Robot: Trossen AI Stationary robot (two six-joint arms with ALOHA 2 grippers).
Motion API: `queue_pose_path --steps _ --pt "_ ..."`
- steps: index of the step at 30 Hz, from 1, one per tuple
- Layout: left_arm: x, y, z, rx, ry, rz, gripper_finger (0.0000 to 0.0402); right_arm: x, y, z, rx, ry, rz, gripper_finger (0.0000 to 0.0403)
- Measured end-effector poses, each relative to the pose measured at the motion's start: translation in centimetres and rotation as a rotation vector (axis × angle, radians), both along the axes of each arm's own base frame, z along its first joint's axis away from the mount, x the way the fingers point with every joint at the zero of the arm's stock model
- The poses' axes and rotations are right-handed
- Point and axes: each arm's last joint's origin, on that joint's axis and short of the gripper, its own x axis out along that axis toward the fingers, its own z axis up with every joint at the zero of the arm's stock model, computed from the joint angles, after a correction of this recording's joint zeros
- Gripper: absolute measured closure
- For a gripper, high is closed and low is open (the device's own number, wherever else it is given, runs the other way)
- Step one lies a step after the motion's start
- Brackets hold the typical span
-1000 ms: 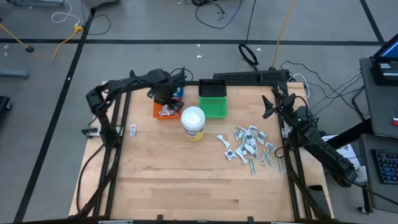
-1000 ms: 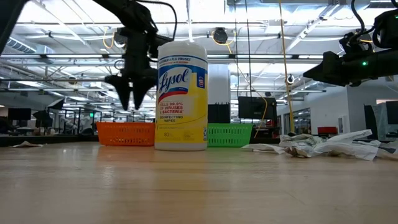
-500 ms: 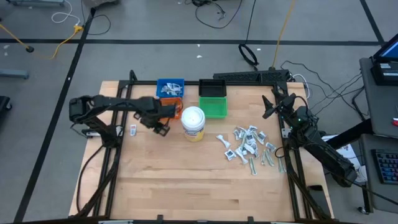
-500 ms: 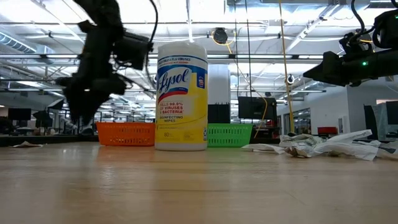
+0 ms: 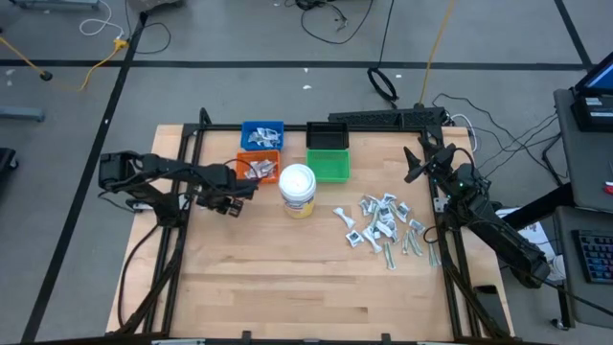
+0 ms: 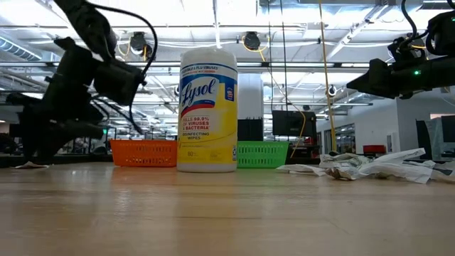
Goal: Pick & Place First Aid Supplies
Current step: Put the orange ointment pack into the orange bin
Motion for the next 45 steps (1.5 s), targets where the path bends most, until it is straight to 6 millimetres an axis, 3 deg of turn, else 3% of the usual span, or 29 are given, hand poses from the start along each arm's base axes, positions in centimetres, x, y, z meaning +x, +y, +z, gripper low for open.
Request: queue_pose_path --steps 17,27,37,45 --pt "-0.8 0.2 -1.1 0.104 0.018 0.043 0.0284 0.0 0.0 0.0 0.000 0.000 0.000 0.0132" --pt "-0.9 0.4 -1.2 0.104 0.021 0.054 0.0393 0.0 0.0 0.0 0.000 0.000 0.000 0.0133" --pt "-0.8 0.4 -0.9 0.077 0.007 0.043 0.0397 0.0 0.0 0.0 0.000 0.001 0.000 0.0129" --pt "-0.1 1.4 2.1 0.169 -0.011 0.075 0.0399 0.0 0.0 0.0 0.000 0.000 0.000 0.0129"
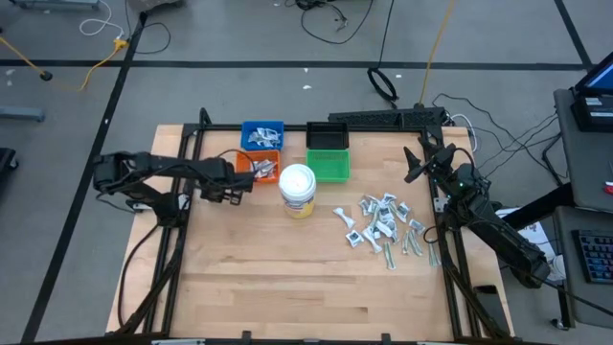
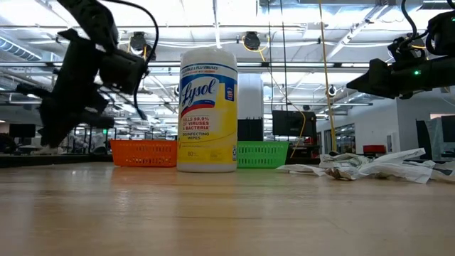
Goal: Pick & Place First Aid Supplies
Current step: Put the orange ointment pack into the orange bin
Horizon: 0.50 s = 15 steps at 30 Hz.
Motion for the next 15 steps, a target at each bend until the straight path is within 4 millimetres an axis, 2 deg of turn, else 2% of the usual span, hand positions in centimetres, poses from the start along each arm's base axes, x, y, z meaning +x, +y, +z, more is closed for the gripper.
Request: queue_pose_path --steps 8,15 --pt "0.8 1.8 4.0 0.064 0.047 -0.064 0.0400 0.0 0.0 0.0 0.000 0.000 0.000 0.0128" --pt "3.7 3.7 6.3 -0.069 0.066 -0.409 0.0400 0.0 0.0 0.0 0.000 0.000 0.000 0.0128"
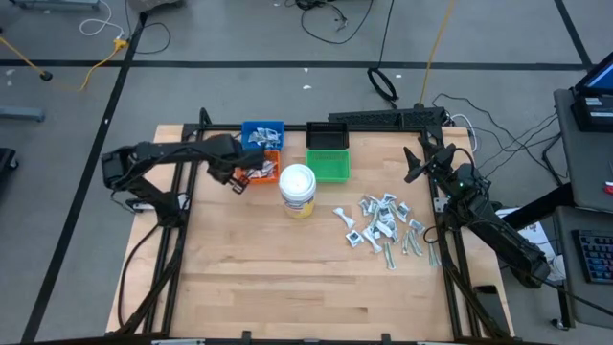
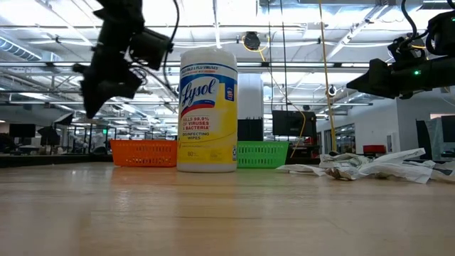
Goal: Pick & Place First Aid Supplies
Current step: Put the orange ointment pack into the orange bin, then put the green bandage into the green bin
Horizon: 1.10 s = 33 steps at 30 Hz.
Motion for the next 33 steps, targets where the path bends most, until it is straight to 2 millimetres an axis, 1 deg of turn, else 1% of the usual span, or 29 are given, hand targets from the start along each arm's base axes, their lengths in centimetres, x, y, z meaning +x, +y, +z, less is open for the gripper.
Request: queue_pose_path --steps 4,7,10,16,19,22,27,30,33 --pt "2.0 1.2 1.2 -0.141 0.022 -0.273 0.0400 0.0 0.0 0.0 0.000 0.000 0.000 0.0129" --pt "3.5 2.2 1.6 -0.265 -0.003 -0.453 0.0401 0.0 0.0 0.0 0.000 0.000 0.000 0.0128" --pt "4.9 3.3 1.9 -0.334 -0.027 -0.584 0.0401 0.0 0.0 0.0 0.000 0.000 0.000 0.0129" --pt "7.2 5.7 1.4 -0.381 -0.075 -0.782 0.0401 0.0 0.0 0.0 0.000 0.000 0.000 0.0129" --pt "7.7 6.5 0.7 -0.427 -0.140 -0.847 0.0401 0.0 0.0 0.0 -0.001 0.000 0.000 0.0128" --pt "8.2 6.9 0.0 -0.444 -0.186 -0.874 0.0401 0.0 0.0 0.0 0.000 0.000 0.000 0.0129" --pt "8.6 7.2 -0.4 -0.427 -0.203 -0.859 0.0390 0.0 0.0 0.0 0.000 0.000 0.000 0.0131" --pt "8.9 7.2 -0.4 -0.400 -0.207 -0.867 0.0368 0.0 0.0 0.0 0.000 0.000 0.000 0.0131" --pt "9.1 7.1 -0.4 -0.385 -0.214 -0.870 0.0323 0.0 0.0 0.0 0.000 0.000 0.000 0.0132"
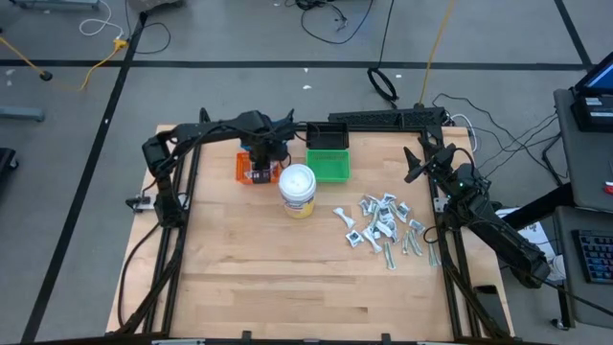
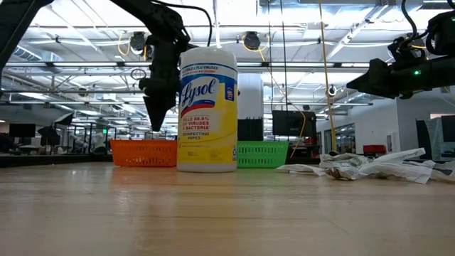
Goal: Pick & Place First Aid Supplies
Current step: Put the green bandage into the green bin
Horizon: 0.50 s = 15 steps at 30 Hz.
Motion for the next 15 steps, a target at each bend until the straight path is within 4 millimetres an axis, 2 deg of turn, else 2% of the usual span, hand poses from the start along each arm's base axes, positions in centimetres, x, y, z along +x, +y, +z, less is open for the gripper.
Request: queue_pose_path --steps 4,10,13,15 --pt "-0.1 0.1 0.5 0.007 -0.030 0.044 0.0230 0.0 0.0 0.0 0.000 0.000 0.000 0.0131" --pt "-1.5 0.4 2.8 0.062 -0.212 0.189 0.0089 0.0 0.0 0.0 0.000 0.000 0.000 0.0132" --pt "-2.7 0.6 3.4 0.128 -0.357 0.317 0.0034 0.0 0.0 0.0 0.000 0.000 0.000 0.0132" --pt "-3.7 0.6 3.4 0.173 -0.446 0.373 0.0011 0.0 0.0 0.0 0.000 0.000 0.000 0.0131"
